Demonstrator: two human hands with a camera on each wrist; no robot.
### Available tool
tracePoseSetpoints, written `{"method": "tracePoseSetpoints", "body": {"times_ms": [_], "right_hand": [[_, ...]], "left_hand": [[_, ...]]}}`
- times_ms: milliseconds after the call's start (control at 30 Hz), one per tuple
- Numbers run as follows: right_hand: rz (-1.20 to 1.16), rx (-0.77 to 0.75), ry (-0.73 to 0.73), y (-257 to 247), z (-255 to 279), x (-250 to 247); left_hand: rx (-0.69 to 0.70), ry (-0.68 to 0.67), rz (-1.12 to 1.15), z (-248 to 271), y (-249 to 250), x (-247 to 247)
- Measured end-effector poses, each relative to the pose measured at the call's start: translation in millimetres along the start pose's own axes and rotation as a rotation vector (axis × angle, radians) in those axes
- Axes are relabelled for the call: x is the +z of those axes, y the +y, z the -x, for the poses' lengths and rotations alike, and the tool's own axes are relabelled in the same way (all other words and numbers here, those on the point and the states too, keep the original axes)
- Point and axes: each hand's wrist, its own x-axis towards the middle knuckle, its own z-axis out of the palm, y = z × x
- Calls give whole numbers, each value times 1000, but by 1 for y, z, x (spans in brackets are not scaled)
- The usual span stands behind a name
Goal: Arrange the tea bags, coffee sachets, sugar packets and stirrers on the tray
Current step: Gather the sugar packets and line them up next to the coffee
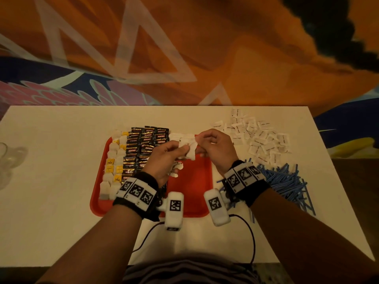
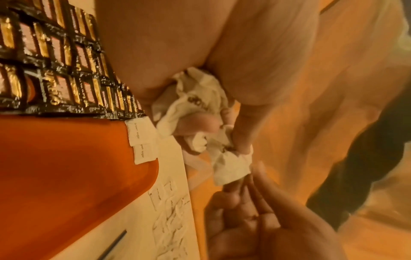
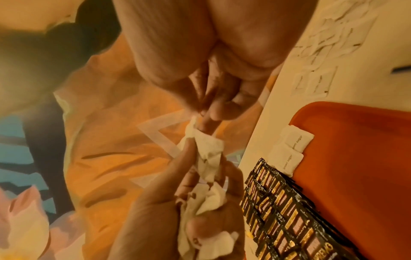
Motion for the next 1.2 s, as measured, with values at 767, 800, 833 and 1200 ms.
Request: {"method": "tracePoseSetpoints", "body": {"times_ms": [767, 800, 833, 1200], "right_hand": [[27, 122, -121, 25, -10, 30], [47, 114, -118, 25, -11, 30], [55, 113, -113, 27, -13, 31], [40, 211, -110, 46, -27, 52]], "left_hand": [[-7, 69, 13, -14, -5, -29], [-12, 90, 9, -14, -6, -31], [-5, 112, -3, -16, -7, -34], [51, 234, -105, -36, -14, -48]]}}
